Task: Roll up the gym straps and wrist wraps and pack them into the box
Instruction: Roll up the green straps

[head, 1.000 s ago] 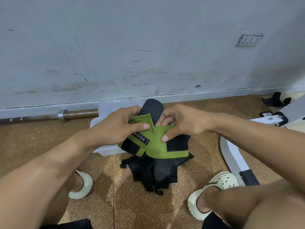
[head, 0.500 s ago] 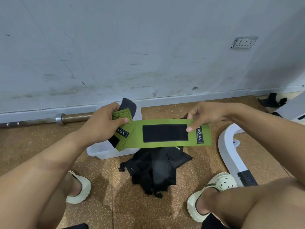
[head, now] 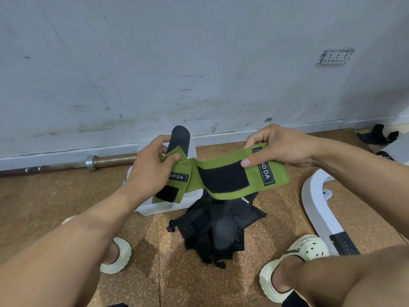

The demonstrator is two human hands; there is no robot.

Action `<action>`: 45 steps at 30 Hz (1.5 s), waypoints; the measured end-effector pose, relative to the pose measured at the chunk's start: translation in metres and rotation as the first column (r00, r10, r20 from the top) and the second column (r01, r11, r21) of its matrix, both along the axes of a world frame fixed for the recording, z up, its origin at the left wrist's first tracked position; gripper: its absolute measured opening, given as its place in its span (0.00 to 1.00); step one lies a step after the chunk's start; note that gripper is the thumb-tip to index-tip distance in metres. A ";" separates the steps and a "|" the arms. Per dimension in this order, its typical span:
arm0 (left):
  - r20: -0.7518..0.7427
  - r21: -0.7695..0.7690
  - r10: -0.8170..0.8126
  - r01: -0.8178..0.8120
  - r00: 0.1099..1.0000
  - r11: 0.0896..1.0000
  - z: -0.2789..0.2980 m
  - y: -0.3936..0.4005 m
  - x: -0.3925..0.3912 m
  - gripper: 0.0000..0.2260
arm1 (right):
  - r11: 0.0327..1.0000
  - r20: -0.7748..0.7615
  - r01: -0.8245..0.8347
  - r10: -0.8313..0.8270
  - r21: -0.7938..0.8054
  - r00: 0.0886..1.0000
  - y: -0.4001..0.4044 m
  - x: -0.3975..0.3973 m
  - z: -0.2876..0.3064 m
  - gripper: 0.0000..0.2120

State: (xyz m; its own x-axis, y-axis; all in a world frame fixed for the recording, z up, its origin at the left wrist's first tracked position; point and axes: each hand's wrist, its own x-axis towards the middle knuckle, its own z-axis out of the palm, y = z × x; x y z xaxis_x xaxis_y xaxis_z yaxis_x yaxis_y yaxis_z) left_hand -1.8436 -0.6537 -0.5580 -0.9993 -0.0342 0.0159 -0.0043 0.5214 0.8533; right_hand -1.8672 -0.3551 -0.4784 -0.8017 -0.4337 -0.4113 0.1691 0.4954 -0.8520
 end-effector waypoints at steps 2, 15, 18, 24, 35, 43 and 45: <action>-0.009 -0.006 0.022 -0.022 1.000 1.000 -0.001 -0.001 -0.002 0.12 | 0.999 0.072 -0.041 0.039 0.034 0.997 -0.002 0.002 0.002 0.12; 0.080 -0.107 0.307 -0.298 0.948 0.949 -0.002 -0.040 -0.019 0.16 | 0.986 0.367 -0.128 0.081 0.107 0.927 0.032 -0.009 -0.011 0.23; 0.058 -0.058 0.183 -0.180 0.981 0.982 0.003 -0.027 -0.013 0.16 | 0.990 0.271 -0.037 0.000 0.133 0.963 0.022 -0.006 -0.014 0.20; 0.063 0.128 -0.038 0.030 0.997 0.991 0.016 0.002 0.001 0.14 | 0.987 0.033 0.090 -0.095 0.134 0.995 -0.011 0.006 -0.017 0.21; 0.087 0.209 -0.166 0.145 0.982 0.967 0.028 0.017 0.016 0.16 | 0.978 -0.219 0.173 -0.144 0.117 0.965 -0.033 0.014 -0.011 0.36; 0.083 0.196 -0.170 0.151 0.982 0.969 0.026 0.019 0.019 0.19 | 0.995 -0.200 0.025 -0.005 0.094 0.980 -0.039 0.021 -0.009 0.35; 0.081 0.198 -0.158 0.140 0.984 0.970 0.025 0.019 0.018 0.19 | 0.997 -0.176 -0.004 0.019 0.083 0.984 -0.040 0.022 -0.009 0.35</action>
State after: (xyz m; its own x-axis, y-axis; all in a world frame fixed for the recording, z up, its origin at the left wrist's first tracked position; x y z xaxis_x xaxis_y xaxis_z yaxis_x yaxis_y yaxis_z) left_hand -1.8252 -0.6346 -0.5332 -0.9899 0.1223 -0.0722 -0.0251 0.3502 0.9363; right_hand -1.8455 -0.3949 -0.4871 -0.8601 -0.4142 -0.2978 0.0131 0.5656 -0.8246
